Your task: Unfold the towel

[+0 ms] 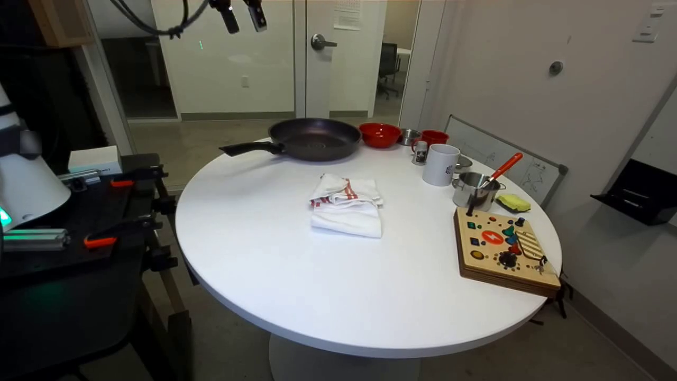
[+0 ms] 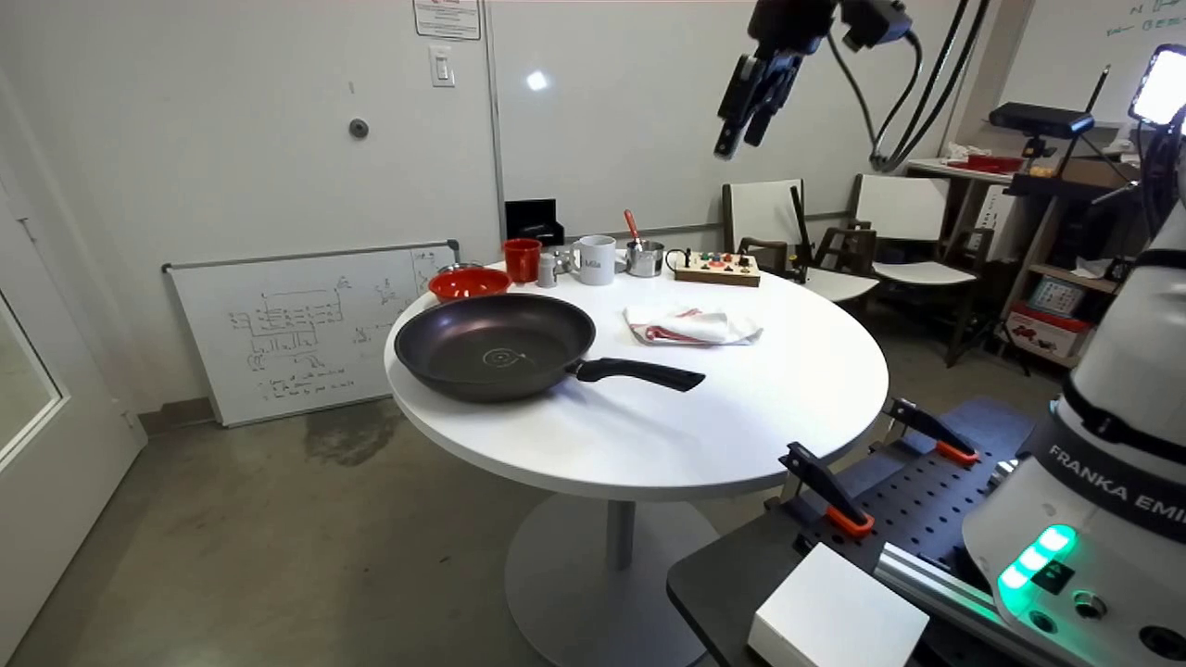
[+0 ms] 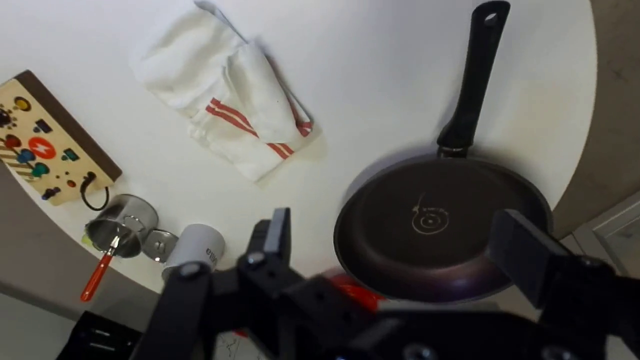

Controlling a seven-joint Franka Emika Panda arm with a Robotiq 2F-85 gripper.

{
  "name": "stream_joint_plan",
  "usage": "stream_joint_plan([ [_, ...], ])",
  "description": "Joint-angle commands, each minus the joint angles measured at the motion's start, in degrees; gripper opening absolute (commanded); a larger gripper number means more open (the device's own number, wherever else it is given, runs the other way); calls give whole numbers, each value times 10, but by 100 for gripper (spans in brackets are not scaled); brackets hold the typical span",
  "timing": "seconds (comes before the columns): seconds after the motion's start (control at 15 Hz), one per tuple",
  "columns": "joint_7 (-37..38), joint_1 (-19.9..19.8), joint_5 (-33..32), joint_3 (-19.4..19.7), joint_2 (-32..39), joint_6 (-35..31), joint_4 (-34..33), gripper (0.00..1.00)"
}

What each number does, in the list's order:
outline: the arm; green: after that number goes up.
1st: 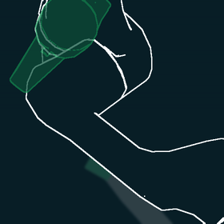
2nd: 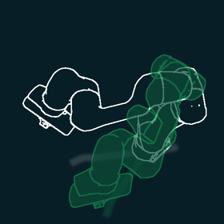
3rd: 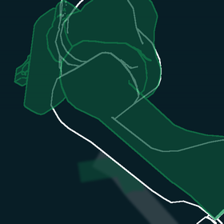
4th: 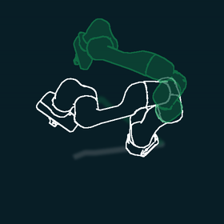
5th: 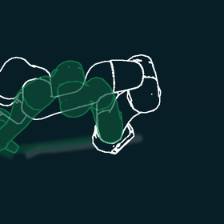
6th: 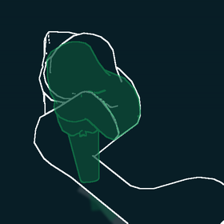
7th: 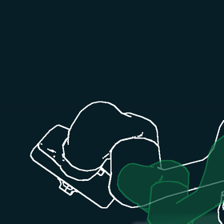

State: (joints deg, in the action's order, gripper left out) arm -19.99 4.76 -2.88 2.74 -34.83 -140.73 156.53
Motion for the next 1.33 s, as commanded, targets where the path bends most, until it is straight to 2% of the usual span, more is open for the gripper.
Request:
stream_joint_plan([
  [0.0,80,-31,-41,-40,148,-116,-16,100],
  [0.13,157,-82,-107,-73,222,-150,-35,100],
  [0.27,234,-120,-173,-89,293,-162,-66,100],
  [0.33,271,-130,-203,-91,327,-155,-87,100],
  [0.47,329,-123,-230,-72,397,-135,-131,100],
  [0.6,330,-102,-176,-46,466,-136,-169,100],
  [0.8,295,-98,-71,-33,558,-154,-216,100],
  [1.0,295,-97,-22,-20,607,-154,-251,100],
  [1.27,329,-41,-78,47,602,-162,-277,100],
])
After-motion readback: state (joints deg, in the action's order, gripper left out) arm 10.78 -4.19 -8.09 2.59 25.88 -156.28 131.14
